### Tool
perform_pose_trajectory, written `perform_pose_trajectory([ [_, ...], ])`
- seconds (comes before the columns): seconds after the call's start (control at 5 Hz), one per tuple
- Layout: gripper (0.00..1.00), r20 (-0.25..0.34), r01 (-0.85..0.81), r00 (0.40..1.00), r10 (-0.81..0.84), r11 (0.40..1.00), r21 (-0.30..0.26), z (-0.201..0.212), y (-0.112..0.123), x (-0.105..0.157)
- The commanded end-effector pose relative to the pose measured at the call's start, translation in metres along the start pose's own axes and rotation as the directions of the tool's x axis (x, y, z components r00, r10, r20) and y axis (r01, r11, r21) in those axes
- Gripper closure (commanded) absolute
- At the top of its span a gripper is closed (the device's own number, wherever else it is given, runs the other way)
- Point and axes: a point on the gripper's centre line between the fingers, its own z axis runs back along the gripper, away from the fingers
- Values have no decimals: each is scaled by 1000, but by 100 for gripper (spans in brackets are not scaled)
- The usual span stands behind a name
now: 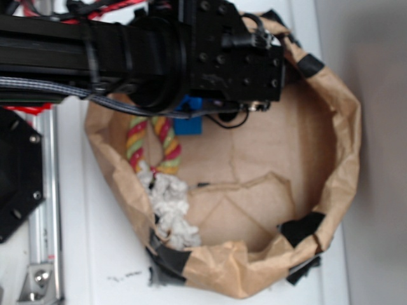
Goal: Grab the blue block.
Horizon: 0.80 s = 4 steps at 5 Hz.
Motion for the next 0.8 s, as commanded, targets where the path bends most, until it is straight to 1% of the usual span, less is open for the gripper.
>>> perform_pose_trajectory([
  [0.0, 100, -65, -91, 994, 83, 988, -128, 3, 17, 13],
  [0.4, 100, -75, -118, 991, 109, 985, -129, 6, 18, 11],
  [0.6, 100, -69, -72, 996, 63, 987, -145, 14, 14, 10],
])
